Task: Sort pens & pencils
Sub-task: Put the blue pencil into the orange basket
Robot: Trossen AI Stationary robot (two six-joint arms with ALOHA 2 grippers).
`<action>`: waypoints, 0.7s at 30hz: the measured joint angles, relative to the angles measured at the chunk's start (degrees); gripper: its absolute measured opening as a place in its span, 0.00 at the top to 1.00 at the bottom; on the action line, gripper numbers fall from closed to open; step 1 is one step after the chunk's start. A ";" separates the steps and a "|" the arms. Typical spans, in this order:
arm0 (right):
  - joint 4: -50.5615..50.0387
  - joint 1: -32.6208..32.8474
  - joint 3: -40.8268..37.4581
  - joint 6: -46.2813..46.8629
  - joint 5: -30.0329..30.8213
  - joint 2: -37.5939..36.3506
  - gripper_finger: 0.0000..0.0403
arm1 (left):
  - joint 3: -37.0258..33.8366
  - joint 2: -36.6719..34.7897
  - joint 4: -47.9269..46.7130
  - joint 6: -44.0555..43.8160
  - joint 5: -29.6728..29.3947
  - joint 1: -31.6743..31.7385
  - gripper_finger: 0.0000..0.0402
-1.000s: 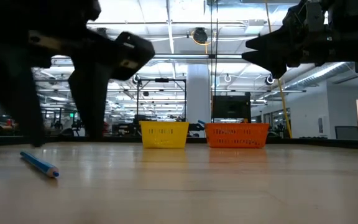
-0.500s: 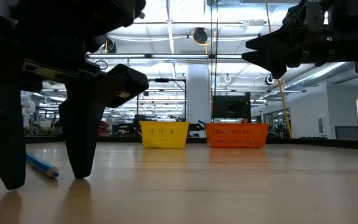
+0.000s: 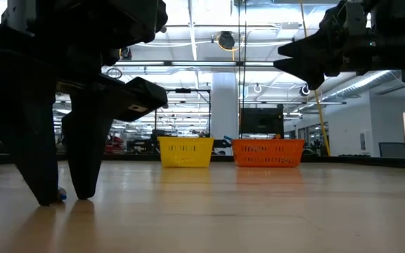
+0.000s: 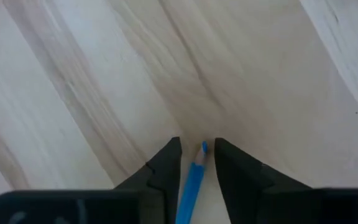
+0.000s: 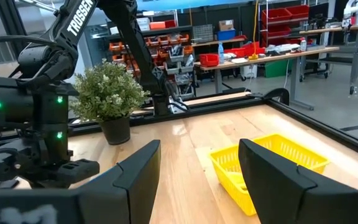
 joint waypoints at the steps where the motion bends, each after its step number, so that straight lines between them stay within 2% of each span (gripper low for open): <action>1: -0.14 0.01 0.00 0.06 0.00 0.00 0.49 | 0.00 0.00 -0.27 0.04 -0.06 -0.15 0.76; 10: -0.45 0.00 0.00 0.08 0.00 0.00 0.49 | -0.02 0.00 -1.92 -0.36 -1.35 -1.50 0.77; 21: -0.45 0.01 0.00 0.08 0.00 0.00 0.49 | -0.22 0.04 0.57 -0.10 -2.14 -1.24 0.77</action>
